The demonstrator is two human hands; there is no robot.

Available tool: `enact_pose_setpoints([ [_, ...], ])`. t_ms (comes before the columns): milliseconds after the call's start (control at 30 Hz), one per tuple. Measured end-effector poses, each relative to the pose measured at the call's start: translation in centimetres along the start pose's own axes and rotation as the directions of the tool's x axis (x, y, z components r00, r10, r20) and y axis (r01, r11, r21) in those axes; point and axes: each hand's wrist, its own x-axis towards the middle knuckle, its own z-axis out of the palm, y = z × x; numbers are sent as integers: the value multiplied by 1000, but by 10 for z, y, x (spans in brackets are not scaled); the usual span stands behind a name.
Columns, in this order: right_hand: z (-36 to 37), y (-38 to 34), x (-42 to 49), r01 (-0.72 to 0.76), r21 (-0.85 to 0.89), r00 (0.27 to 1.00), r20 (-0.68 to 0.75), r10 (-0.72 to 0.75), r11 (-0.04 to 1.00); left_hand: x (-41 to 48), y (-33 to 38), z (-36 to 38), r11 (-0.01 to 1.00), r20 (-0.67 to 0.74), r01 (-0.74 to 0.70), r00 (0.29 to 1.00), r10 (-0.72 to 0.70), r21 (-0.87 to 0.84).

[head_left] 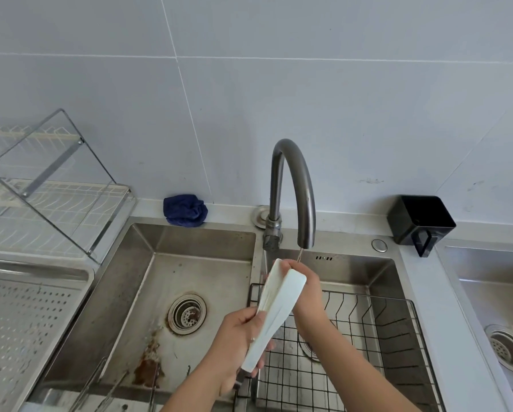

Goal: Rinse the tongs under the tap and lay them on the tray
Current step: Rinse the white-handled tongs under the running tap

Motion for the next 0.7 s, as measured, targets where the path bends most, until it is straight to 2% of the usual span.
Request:
enact_pose_setpoints([
  [67, 3, -2, 0, -17, 2, 997, -78, 17, 1000, 0, -1, 1, 1000, -7, -17, 1000, 17, 4],
  [100, 5, -4, -2, -29, 39, 998, -62, 31, 999, 0, -2, 2, 1000, -14, -23, 1000, 23, 10],
  [200, 4, -7, -6, -55, 161, 991, 127, 35, 985, -1, -1, -1, 1000, -31, -17, 999, 17, 11],
  [267, 0, -7, -7, -48, 156, 991, 128, 28, 987, -2, 0, -2, 1000, -13, -14, 1000, 14, -1],
  [333, -1, -3, -6, 8, 114, 1000, 17, -10, 993, -4, 2, 0, 1000, 20, 0, 1000, 1, -29],
  [433, 1, 5, -10, 166, -43, 978, -121, -170, 985, -6, 4, 5, 997, 88, 28, 996, -22, -67],
  [500, -1, 9, -8, 210, -177, 969, -93, -228, 962, -8, 6, 6, 993, 129, 63, 990, -49, -101],
  [533, -3, 8, -5, 192, -187, 977, -54, -205, 963, -8, 7, 5, 991, 145, 77, 988, -61, -107],
  [567, -5, 4, -2, 138, -141, 990, -16, -142, 980, -9, 8, 5, 990, 160, 91, 984, -73, -107],
  [633, -9, -3, 1, -55, 122, 995, 94, 43, 991, -10, 12, 3, 988, 204, 118, 974, -95, -104],
  [700, -12, -8, -1, -225, 374, 960, 241, 140, 900, -14, 15, 2, 984, 265, 131, 960, -95, -123],
])
